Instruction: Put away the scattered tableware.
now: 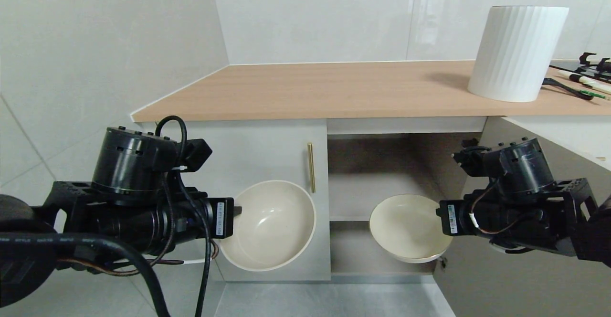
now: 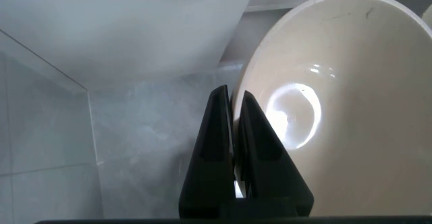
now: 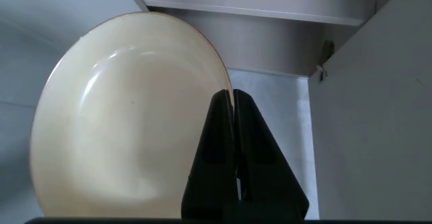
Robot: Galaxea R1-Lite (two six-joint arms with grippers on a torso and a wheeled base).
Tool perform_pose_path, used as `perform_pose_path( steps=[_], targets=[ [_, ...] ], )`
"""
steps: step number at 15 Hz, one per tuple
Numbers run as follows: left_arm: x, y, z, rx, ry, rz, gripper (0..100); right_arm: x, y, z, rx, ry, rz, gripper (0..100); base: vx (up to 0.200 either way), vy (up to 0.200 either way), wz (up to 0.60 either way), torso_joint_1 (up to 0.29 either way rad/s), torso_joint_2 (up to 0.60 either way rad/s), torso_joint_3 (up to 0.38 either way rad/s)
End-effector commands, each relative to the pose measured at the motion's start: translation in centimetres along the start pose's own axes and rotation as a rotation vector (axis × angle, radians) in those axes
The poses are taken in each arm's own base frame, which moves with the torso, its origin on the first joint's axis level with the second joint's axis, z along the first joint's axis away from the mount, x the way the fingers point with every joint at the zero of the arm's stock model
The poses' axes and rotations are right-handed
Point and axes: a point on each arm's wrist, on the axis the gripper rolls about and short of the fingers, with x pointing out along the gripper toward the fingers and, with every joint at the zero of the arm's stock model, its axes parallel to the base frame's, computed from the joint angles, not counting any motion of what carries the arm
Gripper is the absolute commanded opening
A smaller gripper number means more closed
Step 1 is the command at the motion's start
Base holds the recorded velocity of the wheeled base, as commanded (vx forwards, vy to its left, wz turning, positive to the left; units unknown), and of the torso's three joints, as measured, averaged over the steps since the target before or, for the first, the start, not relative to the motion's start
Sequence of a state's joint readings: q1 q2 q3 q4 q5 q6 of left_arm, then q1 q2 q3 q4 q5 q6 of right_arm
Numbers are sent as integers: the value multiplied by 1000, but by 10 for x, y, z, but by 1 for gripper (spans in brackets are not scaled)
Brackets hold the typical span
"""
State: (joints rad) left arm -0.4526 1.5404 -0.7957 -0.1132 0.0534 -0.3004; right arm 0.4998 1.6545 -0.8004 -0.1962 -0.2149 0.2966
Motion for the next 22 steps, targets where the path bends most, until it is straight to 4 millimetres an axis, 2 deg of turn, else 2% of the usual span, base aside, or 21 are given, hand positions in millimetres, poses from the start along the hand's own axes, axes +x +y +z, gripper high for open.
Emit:
perform_pose_path(
  steps=[1,7,10,12,14,16,18,19,20,22],
  targets=[
    [0,0,0,0,0,0,0,3,0,-2,-5,10,-3,0,0,0,0,0,0,0],
    [2,0,-1,-1,6,2,0,9,1,-4,-23,27,-6,0,0,0,0,-5,33,27],
    [2,0,0,-2,2,1,0,20,2,-8,-60,46,-13,0,0,0,0,-6,129,59],
    [1,0,1,-2,-5,1,0,27,5,-4,-60,24,-3,0,0,0,0,0,0,0],
    [1,0,1,-2,-5,1,0,48,12,4,-54,6,2,0,0,0,0,0,0,0],
    [1,1,1,-4,-4,4,0,80,17,12,-46,-1,-12,0,0,0,0,0,0,0],
    [1,2,2,-4,-9,5,0,111,11,23,-19,-18,-39,0,0,0,0,0,0,0],
    [1,2,2,-5,-9,7,0,116,11,24,-16,-18,-45,0,0,0,0,0,0,0],
    [1,1,3,-5,-28,11,0,141,9,27,-9,-19,-68,0,0,0,0,0,0,0],
    [2,1,3,-5,-27,11,0,176,4,24,1,-18,-140,0,0,0,0,0,0,0]
  ],
)
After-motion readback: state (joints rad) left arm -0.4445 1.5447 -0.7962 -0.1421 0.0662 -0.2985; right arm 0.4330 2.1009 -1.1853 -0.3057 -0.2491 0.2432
